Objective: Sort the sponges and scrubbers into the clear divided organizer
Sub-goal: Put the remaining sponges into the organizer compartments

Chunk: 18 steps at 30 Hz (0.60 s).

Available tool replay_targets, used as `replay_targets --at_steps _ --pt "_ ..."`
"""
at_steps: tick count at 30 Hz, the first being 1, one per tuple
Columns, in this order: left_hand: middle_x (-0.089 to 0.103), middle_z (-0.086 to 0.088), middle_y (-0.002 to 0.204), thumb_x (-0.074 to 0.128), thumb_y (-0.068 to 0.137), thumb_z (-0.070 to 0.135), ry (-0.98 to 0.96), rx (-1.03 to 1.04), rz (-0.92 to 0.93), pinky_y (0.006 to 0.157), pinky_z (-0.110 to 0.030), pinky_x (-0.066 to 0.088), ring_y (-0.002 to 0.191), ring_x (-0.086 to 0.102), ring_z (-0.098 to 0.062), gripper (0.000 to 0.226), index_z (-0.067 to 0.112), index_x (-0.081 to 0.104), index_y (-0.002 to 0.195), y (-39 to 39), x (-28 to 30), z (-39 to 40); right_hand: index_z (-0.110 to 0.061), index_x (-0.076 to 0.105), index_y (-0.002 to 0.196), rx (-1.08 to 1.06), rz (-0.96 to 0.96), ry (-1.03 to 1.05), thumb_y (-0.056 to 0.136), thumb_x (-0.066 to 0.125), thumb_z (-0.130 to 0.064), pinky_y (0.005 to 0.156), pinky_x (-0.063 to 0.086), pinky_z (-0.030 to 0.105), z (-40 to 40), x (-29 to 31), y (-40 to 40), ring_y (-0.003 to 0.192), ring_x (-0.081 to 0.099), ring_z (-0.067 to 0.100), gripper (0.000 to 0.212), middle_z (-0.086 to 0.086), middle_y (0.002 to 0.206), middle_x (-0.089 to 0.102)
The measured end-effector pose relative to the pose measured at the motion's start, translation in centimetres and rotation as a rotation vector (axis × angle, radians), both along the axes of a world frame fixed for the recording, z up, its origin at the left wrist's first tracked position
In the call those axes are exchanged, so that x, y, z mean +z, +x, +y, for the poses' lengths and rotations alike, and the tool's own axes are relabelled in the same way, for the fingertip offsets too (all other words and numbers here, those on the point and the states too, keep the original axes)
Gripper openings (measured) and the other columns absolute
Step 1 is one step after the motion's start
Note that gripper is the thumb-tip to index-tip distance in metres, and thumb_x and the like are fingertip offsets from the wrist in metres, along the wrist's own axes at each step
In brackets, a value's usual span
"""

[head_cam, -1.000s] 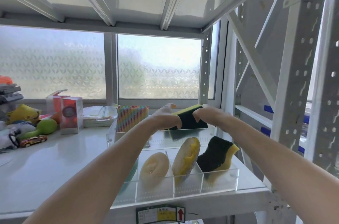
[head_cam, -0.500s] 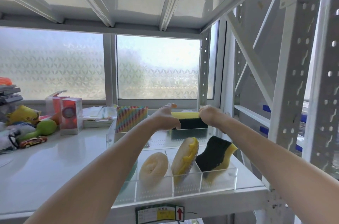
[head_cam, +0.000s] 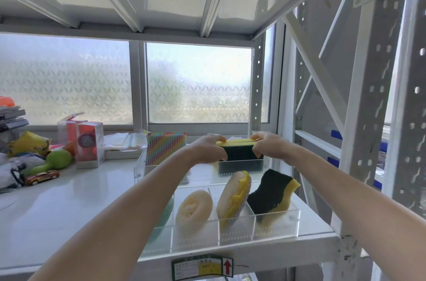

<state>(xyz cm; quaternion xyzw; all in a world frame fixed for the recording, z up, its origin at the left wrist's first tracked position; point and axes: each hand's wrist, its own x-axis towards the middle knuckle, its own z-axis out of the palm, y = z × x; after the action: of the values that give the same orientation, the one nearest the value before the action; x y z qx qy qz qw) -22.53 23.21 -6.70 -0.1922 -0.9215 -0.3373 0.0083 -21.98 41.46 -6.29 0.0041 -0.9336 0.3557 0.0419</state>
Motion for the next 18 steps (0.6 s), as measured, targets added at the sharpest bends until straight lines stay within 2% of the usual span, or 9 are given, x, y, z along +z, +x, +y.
replay_targets --at_steps 3,8,13,16,18 --pt "0.048 -0.007 0.123 0.057 0.082 0.013 0.009 -0.003 -0.031 0.065 -0.02 0.041 0.1 0.049 -0.019 0.054 0.022 0.044 0.134 0.2 0.2 0.0 -0.014 0.047 0.129 0.0 0.011 -0.003 0.072 0.055 -0.005 0.092 0.043 0.036 0.3 0.0 0.0 0.113 0.046 0.024 0.058 0.009 0.12 0.05" --pt "0.048 -0.007 0.111 0.051 0.079 0.009 -0.015 0.023 -0.044 0.065 -0.023 0.041 0.087 0.047 -0.016 0.056 0.028 0.044 0.131 0.2 0.1 0.6 -0.018 0.046 0.117 0.04 0.032 -0.011 0.072 0.058 -0.004 0.088 0.045 0.032 0.3 0.2 0.1 0.108 0.048 0.02 0.049 0.006 0.115 0.05" --pt "0.048 -0.003 0.094 0.046 0.078 0.007 -0.021 0.037 -0.056 0.062 -0.023 0.039 0.079 0.046 -0.014 0.056 0.03 0.042 0.129 0.2 0.0 0.8 -0.017 0.048 0.125 0.069 0.03 0.064 0.074 0.055 -0.002 0.079 0.044 0.027 -0.2 0.2 0.3 0.107 0.047 0.021 0.053 0.008 0.119 0.048" --pt "0.047 -0.008 0.111 0.047 0.079 0.006 0.006 0.034 -0.04 0.062 -0.024 0.037 0.09 0.046 -0.018 0.059 0.029 0.04 0.133 0.3 0.0 1.0 -0.016 0.05 0.124 0.082 0.036 0.075 0.074 0.056 -0.002 0.072 0.042 0.024 -0.2 0.4 0.3 0.107 0.046 0.021 0.052 0.007 0.118 0.049" --pt "0.041 -0.011 0.129 0.046 0.08 0.007 0.012 0.027 -0.033 0.075 -0.026 0.039 0.105 0.043 -0.023 0.059 0.028 0.039 0.135 0.3 -0.1 1.1 -0.018 0.052 0.119 0.087 0.037 0.086 0.075 0.055 -0.004 0.074 0.043 0.025 -0.1 0.3 0.2 0.103 0.048 0.02 0.046 0.008 0.117 0.05"
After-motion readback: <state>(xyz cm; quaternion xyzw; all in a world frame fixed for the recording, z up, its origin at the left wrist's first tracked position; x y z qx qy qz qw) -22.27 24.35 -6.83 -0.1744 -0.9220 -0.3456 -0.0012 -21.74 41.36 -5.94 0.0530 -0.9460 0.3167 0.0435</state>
